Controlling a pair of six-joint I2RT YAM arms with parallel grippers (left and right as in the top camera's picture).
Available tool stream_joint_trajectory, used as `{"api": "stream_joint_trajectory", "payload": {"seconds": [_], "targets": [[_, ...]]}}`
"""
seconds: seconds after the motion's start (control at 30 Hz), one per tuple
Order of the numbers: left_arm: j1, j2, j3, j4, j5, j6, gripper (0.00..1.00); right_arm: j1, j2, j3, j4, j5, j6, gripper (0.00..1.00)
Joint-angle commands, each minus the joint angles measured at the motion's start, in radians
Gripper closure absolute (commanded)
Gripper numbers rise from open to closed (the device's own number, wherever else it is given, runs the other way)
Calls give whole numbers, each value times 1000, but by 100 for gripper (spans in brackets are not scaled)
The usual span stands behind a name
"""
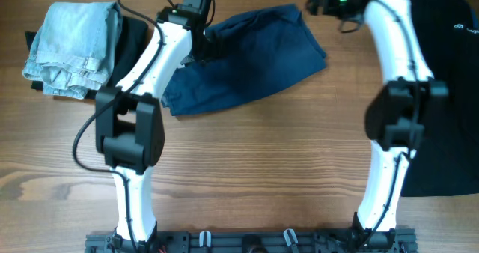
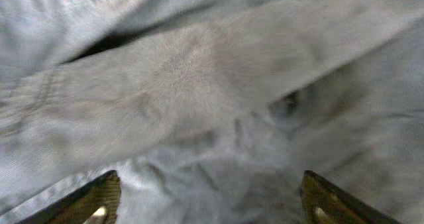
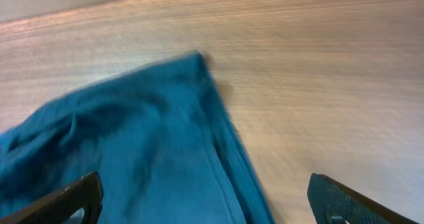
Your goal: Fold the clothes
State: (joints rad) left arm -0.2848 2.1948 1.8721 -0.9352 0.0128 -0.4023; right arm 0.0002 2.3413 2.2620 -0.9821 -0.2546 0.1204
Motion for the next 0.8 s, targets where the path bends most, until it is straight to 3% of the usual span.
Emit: {"api": "stream_joint_trajectory", "payload": {"seconds": [0.0,0.2,0.37,0.5,0.67,0.77], "targets": [[8,-152,35,-9,-14,5,10,-29,-16,-5,-142,-45,-75,0],[8,-299,35,-105,5,5,5,-9,-9,-131,-225,-18,-93,0],[15,-425,35,-182,-33,5,5,47,-9,-195,-171,264,-32,5],[30,-481,35,-224,-112,5,5,53,-7,-195,-80,292,-12,9],[68,-488,35,-285,-116,5,4,53,5,-195,-25,287,-36,26],[87,-488,35,-302,-116,5,6,58,28,-195,-19,240,-68,30]]}}
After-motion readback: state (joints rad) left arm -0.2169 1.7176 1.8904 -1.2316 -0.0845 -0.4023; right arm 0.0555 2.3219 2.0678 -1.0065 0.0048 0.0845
